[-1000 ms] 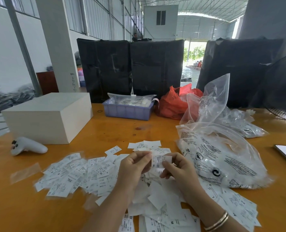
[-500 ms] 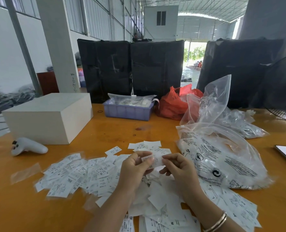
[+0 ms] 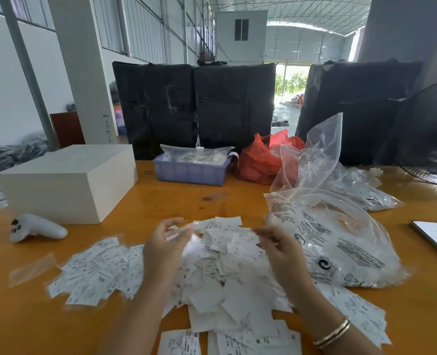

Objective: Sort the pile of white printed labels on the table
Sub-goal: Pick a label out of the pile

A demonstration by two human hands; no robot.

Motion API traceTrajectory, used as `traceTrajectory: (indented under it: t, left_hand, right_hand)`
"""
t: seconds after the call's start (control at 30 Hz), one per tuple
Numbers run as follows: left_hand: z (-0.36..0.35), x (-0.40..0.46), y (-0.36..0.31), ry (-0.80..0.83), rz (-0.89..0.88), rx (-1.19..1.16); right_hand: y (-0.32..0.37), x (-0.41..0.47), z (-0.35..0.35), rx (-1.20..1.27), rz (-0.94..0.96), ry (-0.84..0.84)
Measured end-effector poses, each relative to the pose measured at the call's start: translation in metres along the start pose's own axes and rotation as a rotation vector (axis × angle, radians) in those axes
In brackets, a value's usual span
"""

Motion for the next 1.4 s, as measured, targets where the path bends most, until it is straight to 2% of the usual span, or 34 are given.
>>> traceTrajectory:
  t: [0.1,0.2,0.3,0.37,0.43,0.5,0.6,0.7,0.87,1.0,1.27,1.4]
  left_hand:
    - [0.029,0.026,0.016,-0.141,0.044,0.093]
    - [0.037,0.035,0.034,-0.107,0.074,0.267]
    - [0.04,0.035,0.039,-0.076,-0.013,0.609]
    - [0.042,0.034,0.031,-0.117,-0.124,0.894]
    - [0.039,0.029,0.017,-0.159,-0.248,0.986]
    - [0.025,0.019,0.002,-0.164,-0.419,0.888]
    - [-0.002,-0.005,-0.017,-0.047,-0.671,0.699]
    - [-0.028,-0.03,-0.024,0.174,-0.829,0.541]
    - [-0.055,-0.063,-0.017,0.433,-0.898,0.403]
    - [-0.063,-0.07,-0.012,0.494,-0.888,0.387]
    - [-0.066,-0.068,-0.008,0.508,-0.855,0.375]
    - [-0.066,-0.068,-0.008,0.513,-0.832,0.382]
  right_hand:
    - [0.011,0.025,0.034,-0.211,0.186,-0.221]
    - [0.016,0.04,0.063,-0.385,0.317,-0.384]
    - [0.018,0.048,0.091,-0.515,0.364,-0.533]
    - [0.004,0.058,0.102,-0.61,0.254,-0.497]
    - [-0.02,0.066,0.104,-0.809,0.08,-0.336]
    - [-0.041,0.064,0.097,-1.024,-0.042,-0.16]
    - [-0.049,0.06,0.086,-1.215,-0.022,-0.046]
    - [-0.049,0.063,0.088,-1.171,0.001,-0.12]
    - [-0.047,0.061,0.094,-1.02,0.035,-0.256]
    - [-0.044,0.059,0.096,-0.943,0.067,-0.309]
    - [-0.011,0.047,0.091,-0.829,0.398,-0.437]
    - [0.005,0.04,0.082,-0.602,0.509,-0.372]
Point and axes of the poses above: each hand's wrist, its own x-axis towards the middle knuckle, its own z-axis out of the back of the hand, y = z × x, the point moved 7 cm from there along x, towards the middle knuckle, and after that the axes turned 12 degrees about -y, right-handed, at the moved point
